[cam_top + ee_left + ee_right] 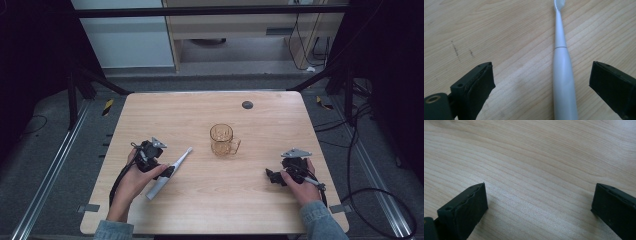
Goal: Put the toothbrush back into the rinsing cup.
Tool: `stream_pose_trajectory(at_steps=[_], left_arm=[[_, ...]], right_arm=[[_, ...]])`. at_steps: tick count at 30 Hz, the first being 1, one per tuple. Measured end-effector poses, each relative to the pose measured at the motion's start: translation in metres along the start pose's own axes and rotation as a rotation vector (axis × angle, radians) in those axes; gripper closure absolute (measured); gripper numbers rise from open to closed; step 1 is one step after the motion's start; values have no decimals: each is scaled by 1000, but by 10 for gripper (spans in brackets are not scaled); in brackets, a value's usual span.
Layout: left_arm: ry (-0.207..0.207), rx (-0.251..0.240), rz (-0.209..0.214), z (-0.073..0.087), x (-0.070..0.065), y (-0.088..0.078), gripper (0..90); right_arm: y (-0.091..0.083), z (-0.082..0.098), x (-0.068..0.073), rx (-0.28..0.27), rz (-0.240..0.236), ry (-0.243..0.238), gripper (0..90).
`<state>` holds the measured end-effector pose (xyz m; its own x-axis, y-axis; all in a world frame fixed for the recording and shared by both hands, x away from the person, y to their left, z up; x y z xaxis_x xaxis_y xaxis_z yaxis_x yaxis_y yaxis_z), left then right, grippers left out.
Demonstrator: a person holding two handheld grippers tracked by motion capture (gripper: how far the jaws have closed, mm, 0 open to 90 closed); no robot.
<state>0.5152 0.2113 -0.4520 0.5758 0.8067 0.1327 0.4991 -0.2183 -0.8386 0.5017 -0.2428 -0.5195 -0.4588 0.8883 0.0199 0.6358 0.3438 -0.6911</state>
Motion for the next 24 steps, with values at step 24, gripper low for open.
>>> stream_pose_trajectory(at_steps=[24], left_arm=[[52,26,33,-8,-21,10,43]], right_arm=[[0,0,0,0,0,0,3]])
Point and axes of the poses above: each handheld gripper's, and its own axes: y roughly forward along the jaws, z roughly out of its underside, x roughly to its left, the point moved 1 cm from there along y, roughly forward along the jaws, and after that the axes turned 2 degrees about -z, right-handed, at the moved point
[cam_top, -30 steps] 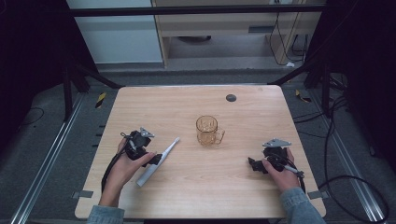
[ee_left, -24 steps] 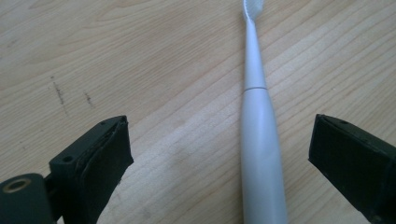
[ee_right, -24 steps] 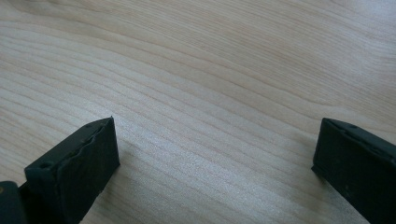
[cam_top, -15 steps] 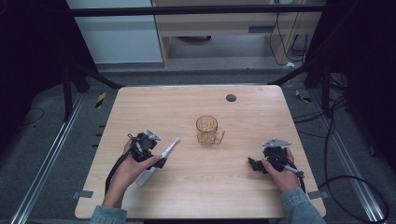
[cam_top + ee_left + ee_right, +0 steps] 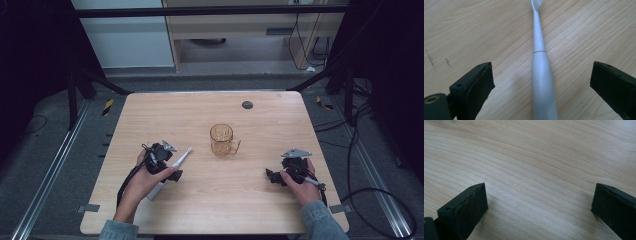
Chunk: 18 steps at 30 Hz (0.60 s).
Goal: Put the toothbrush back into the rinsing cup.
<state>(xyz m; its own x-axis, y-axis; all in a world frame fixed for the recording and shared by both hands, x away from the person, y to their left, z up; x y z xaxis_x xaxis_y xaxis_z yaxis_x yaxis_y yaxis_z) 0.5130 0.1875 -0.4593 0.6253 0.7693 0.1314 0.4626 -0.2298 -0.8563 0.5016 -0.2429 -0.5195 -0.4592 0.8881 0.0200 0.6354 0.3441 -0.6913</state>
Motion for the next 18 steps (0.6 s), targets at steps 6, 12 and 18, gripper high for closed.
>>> stream_pose_trajectory(at_steps=[6,12,18], left_arm=[[24,2,-4,-8,-5,2,43],[53,-11,-11,-22,-10,3,49],[66,0,-27,-33,-12,3,50]], right_arm=[[0,0,0,0,0,1,4],[0,0,0,0,1,0,3],[0,0,0,-1,2,-5,3]])
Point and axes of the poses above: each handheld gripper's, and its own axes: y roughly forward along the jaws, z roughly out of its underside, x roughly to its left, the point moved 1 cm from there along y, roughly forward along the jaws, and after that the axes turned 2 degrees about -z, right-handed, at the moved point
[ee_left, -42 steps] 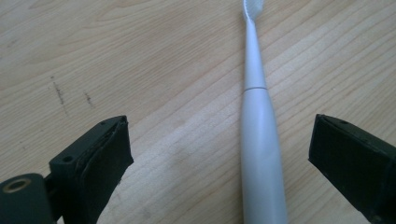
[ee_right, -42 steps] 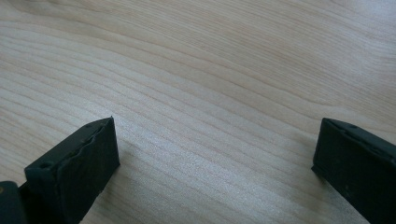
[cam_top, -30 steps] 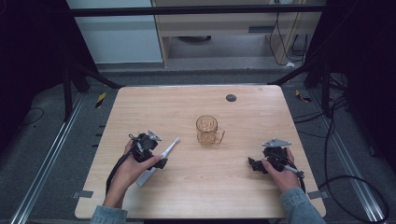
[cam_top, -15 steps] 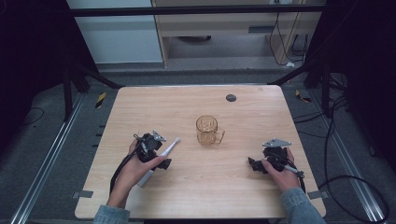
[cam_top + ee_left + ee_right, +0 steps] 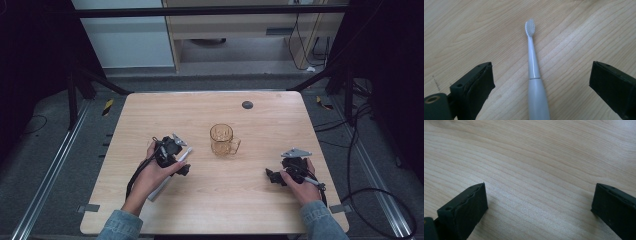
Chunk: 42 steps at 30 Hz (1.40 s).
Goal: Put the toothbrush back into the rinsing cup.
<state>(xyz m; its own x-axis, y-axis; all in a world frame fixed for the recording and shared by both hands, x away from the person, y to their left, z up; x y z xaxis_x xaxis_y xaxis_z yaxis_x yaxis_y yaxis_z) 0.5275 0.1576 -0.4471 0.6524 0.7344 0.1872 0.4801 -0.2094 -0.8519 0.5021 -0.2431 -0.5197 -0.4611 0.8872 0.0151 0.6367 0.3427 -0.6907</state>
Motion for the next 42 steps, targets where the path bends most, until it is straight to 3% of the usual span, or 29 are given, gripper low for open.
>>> stream_pose_trajectory(at_steps=[7,13,21,27,42], left_arm=[[8,22,-12,1,-1,-2,47],[-10,21,-17,7,6,-6,46],[-12,23,-6,10,7,-7,44],[-3,52,-3,14,9,-6,60],[-5,139,53,23,9,20,302]], right_arm=[[0,0,0,0,0,-1,3],[0,0,0,0,0,2,3],[0,0,0,0,0,1,3],[0,0,0,0,0,1,3],[0,0,0,-1,0,1,3]])
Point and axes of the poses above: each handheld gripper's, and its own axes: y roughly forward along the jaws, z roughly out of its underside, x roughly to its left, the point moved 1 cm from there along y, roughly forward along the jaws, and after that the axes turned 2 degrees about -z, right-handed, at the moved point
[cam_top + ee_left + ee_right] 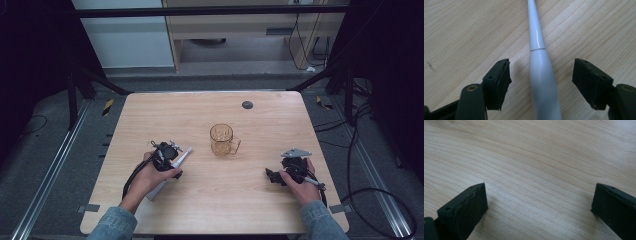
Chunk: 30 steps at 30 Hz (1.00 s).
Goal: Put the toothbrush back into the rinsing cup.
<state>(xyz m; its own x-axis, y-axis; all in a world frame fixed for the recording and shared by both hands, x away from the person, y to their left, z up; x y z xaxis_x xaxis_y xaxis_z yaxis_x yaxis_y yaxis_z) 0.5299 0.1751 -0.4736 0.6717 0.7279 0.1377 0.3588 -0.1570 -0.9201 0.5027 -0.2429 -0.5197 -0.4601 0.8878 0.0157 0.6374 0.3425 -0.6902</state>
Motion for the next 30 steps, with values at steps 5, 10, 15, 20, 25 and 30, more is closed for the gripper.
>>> stream_pose_trajectory(at_steps=[5,10,15,20,25,30], left_arm=[[6,23,-1,2,-2,4,362],[-23,18,12,6,3,3,430],[-16,26,45,1,3,4,511],[-46,21,81,2,5,4,598],[-28,36,75,-1,3,3,670],[-23,-16,62,0,-1,-4,673]], right_arm=[[0,0,0,0,0,0,3],[0,0,0,0,0,0,4],[0,0,0,-1,3,3,3],[0,0,0,1,3,9,3],[0,0,1,1,8,13,3],[0,0,1,1,6,12,3]])
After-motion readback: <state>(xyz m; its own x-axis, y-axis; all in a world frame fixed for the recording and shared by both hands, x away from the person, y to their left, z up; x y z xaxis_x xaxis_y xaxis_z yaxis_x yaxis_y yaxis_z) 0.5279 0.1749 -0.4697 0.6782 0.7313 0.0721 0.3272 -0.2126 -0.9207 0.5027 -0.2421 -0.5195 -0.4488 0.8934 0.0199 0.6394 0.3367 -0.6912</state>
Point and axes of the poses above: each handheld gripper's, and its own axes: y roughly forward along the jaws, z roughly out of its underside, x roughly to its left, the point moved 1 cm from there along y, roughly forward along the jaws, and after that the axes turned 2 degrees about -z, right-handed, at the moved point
